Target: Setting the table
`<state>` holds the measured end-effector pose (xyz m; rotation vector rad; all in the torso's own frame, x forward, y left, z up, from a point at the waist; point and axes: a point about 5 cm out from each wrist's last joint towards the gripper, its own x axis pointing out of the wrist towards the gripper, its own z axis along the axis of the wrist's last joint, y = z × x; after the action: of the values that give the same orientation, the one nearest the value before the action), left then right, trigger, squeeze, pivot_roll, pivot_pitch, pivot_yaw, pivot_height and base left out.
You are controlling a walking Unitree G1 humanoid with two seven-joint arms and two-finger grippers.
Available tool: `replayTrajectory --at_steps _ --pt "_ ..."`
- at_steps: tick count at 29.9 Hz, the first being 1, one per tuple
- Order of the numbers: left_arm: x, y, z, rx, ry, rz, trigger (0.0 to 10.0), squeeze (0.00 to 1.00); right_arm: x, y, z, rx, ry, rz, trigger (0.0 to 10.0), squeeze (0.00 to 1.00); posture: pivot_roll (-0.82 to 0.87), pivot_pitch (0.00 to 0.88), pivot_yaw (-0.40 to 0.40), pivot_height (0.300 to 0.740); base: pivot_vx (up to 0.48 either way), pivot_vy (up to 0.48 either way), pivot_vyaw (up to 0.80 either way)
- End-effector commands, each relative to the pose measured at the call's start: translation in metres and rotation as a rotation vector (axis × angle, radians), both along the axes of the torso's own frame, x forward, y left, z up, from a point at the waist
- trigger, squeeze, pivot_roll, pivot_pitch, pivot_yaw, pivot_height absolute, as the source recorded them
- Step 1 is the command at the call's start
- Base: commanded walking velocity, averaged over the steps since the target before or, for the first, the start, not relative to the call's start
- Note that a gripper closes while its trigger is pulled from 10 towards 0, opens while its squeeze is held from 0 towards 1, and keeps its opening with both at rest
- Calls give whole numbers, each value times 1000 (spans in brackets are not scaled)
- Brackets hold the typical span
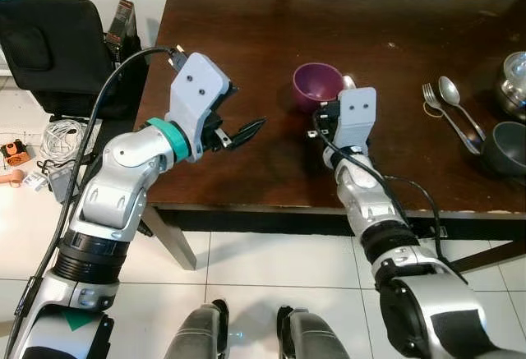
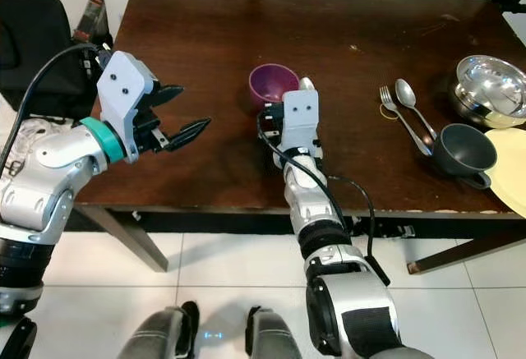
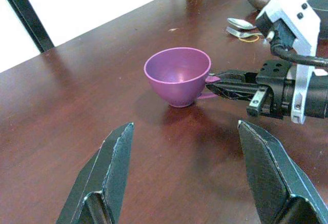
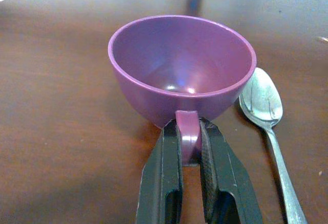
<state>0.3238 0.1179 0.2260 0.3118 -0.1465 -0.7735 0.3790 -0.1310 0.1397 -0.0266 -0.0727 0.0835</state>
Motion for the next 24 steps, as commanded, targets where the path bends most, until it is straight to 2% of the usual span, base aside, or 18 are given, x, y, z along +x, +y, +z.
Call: replayTrajectory --at_steps 1,2,4,6,7,16,17,21,23,24 --pt "-3 -2 -5 0 24 -10 10000 0 0 -4 -3 0 3 -21 10000 404 80 118 22 740 0 0 0" --pt "-3 -2 -5 0 24 -10 10000 0 0 -4 -3 0 3 -21 10000 404 80 118 22 740 0 0 0" --pt "-3 -2 -6 -1 25 -10 10000 0 0 -4 -3 4 1 -20 10000 859 81 119 23 740 0 0 0" --pt "-3 -2 -6 -1 25 -11 10000 0 0 -4 -3 7 0 -19 10000 859 81 119 24 740 0 0 0" --pt "-3 -2 -6 -1 26 -11 10000 0 0 -4 -3 9 -3 -21 10000 1000 79 120 24 740 0 0 0" --pt "-3 -3 -6 -1 29 -12 10000 0 1 -9 1 10 -29 -31 10000 1000 73 120 24 740 0 0 0" --pt "-3 -4 -6 -3 30 -13 10000 0 0 -13 5 10 -62 -38 10000 0 69 117 21 740 0 0 0" --pt "-4 -4 -7 -5 32 -14 10000 0 -3 -17 8 10 -95 -42 10000 0 68 117 20 740 0 0 0" --pt "-6 -6 -11 -12 43 -13 10000 0 -17 -29 10 10 -153 -47 10000 0 59 115 26 740 0 0 0" --pt "-6 -6 -11 -12 43 -13 10000 0 -17 -29 10 10 -153 -47 10000 0 59 115 26 740 0 0 0"
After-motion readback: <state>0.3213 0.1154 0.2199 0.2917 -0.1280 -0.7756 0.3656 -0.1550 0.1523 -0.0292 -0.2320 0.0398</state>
